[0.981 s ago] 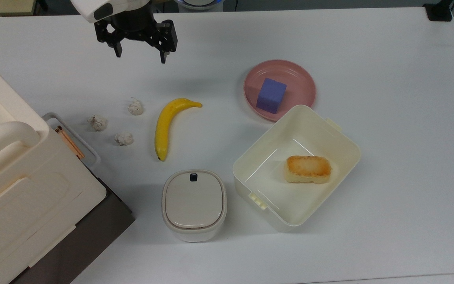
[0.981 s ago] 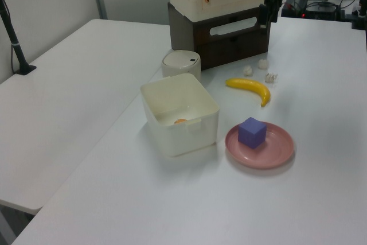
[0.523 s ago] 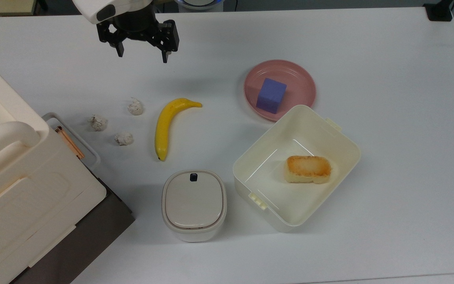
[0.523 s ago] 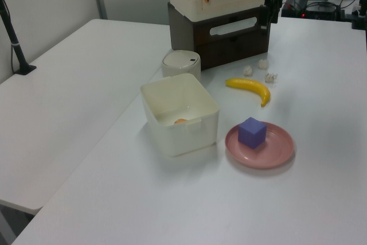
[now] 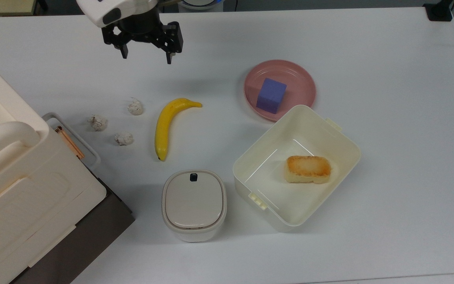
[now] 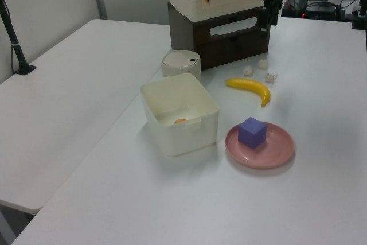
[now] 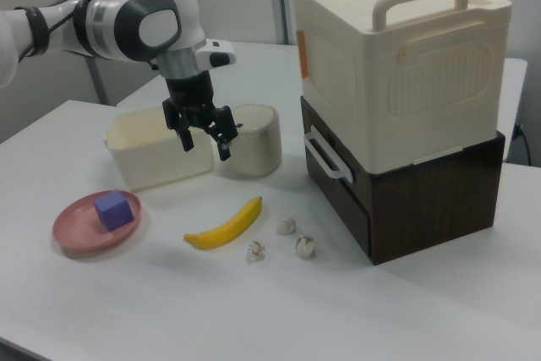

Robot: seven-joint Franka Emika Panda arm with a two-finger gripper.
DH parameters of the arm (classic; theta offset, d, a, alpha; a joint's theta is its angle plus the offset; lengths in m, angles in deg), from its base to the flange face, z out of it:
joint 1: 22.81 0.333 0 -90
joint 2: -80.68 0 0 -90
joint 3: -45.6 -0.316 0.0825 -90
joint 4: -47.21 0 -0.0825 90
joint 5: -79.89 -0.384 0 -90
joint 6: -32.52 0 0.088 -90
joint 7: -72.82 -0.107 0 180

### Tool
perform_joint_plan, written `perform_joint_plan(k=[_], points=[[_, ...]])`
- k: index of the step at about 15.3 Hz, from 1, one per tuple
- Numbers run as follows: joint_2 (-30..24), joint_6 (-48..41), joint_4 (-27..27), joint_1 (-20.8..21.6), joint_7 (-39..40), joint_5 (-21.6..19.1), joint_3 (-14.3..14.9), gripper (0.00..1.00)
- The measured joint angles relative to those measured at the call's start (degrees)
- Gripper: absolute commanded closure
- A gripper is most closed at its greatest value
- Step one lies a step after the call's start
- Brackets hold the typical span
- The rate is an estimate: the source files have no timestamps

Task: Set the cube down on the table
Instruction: 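Move the gripper over the purple cube on the pink plate and lower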

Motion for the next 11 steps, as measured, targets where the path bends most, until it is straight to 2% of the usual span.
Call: perform_joint_plan(k=[4, 7, 11], points=[[0.51, 0.0, -0.93, 2.86, -4.32, -0.15, -1.37, 0.0], [1.06, 0.0, -1.53, 3.86, -9.76, -0.54, -5.39, 0.0], [1.38, 0.37, -2.34, 4.21, -16.08, -4.61, -10.6, 0.0]])
